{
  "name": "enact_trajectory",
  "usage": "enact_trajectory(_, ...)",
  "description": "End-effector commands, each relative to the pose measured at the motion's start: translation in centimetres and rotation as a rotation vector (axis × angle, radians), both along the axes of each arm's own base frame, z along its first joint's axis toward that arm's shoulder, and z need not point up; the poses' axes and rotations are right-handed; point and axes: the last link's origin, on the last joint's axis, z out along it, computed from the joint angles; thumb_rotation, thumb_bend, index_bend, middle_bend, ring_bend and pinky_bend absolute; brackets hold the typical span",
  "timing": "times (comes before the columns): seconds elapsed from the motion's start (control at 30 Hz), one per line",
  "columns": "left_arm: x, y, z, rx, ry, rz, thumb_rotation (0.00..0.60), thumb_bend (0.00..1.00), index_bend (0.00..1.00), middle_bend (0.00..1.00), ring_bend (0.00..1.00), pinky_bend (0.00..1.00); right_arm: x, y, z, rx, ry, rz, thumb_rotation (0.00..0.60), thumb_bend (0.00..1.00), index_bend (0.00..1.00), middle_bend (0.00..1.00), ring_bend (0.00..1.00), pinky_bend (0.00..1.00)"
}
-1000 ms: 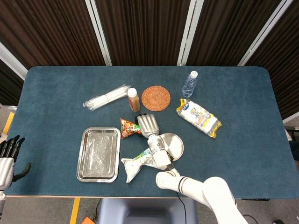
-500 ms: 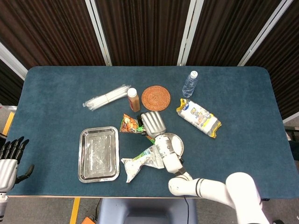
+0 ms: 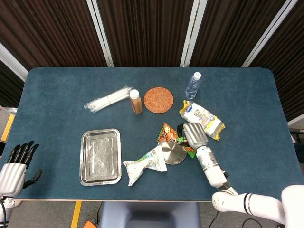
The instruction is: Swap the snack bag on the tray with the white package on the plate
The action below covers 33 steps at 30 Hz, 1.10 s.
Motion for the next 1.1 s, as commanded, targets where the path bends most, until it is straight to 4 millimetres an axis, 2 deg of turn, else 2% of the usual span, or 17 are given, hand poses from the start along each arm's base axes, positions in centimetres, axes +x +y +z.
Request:
enact_trajectory(0.03,-0.1,0.0,0.1,0.003,-0.001,0.002,0.6,0.35,0.0,0.0,0.0,0.03,-0.9,0.4,-1.1,0.03,-0.011,-0.011,0.6,0.4,0.81,0.7,0.7,0.83)
enact_trajectory(0.1,-0.1,0.1,0.1,0.002,-0.003,0.004,0.6,0.35,0.0,0.0,0.0,0.03,-1.1,0.4,-1.6,0.036,0.003,-0.009,0.6,0.4,0.78,0.7,0.68,0.82)
enact_trajectory(0.17,-0.2,0.1,0.1,0.001,-0.002,0.005,0.6,0.35,0.0,0.0,0.0,0.03,-1.1,0.5,-2.2,0.059,0.002,-0.013,0.6,0.4,0.67,0.68,0.63,0.78)
enact_trajectory(0.23,-0.2,0.1,0.1,0.0,-0.002,0.004,0.6,0.35,0.0,0.0,0.0,0.03,-1.1,0.7,-2.7,0.085,-0.018,-0.017,0.6,0.4,0.49,0.58,0.53,0.68)
enact_trajectory(0.37,-0.2,0.2,0.0,-0.003,-0.001,0.006,0.6,0.35,0.0,0.0,0.0,0.03,-1.2,0.8,-3.7,0.139,-0.047,-0.038,0.6,0.39,0.25,0.41,0.37,0.53)
enact_trajectory(0.43,-0.2,0.2,0.0,-0.005,-0.001,0.007,0.6,0.35,0.0,0.0,0.0,0.03,-1.1,0.7,-3.9,0.182,-0.052,-0.057,0.6,0.33,0.09,0.3,0.26,0.41)
enact_trajectory(0.5,-0.2,0.1,0.0,-0.005,0.0,0.003,0.6,0.35,0.0,0.0,0.0,0.03,-0.9,0.8,-3.8,0.209,-0.052,-0.058,0.6,0.28,0.01,0.22,0.18,0.34)
enact_trajectory(0.6,0.0,0.0,0.1,0.002,-0.001,-0.003,0.6,0.35,0.0,0.0,0.0,0.03,-0.6,1.2,-2.7,0.207,-0.077,-0.05,0.6,0.21,0.0,0.13,0.1,0.24)
enact_trajectory(0.73,0.1,-0.2,0.3,0.006,-0.003,-0.014,0.6,0.35,0.0,0.0,0.0,0.03,-1.0,2.5,0.1,0.155,-0.125,-0.028,0.6,0.17,0.0,0.07,0.04,0.17)
enact_trajectory(0.83,0.5,-0.4,0.2,-0.005,-0.009,-0.028,0.6,0.35,0.0,0.0,0.0,0.03,-1.7,4.4,3.0,0.095,-0.157,0.0,0.6,0.16,0.0,0.04,0.01,0.14)
enact_trajectory(0.93,0.9,-0.7,-0.2,-0.027,-0.02,-0.047,0.6,0.35,0.0,0.0,0.0,0.03,-3.7,7.2,5.8,0.025,-0.104,0.045,0.6,0.16,0.0,0.01,0.0,0.07)
enact_trajectory(1.1,2.8,-0.9,-2.1,-0.141,-0.081,-0.123,0.6,0.35,0.0,0.0,0.0,0.03,-8.9,13.6,9.3,-0.12,0.105,0.073,0.6,0.16,0.0,0.0,0.0,0.0)
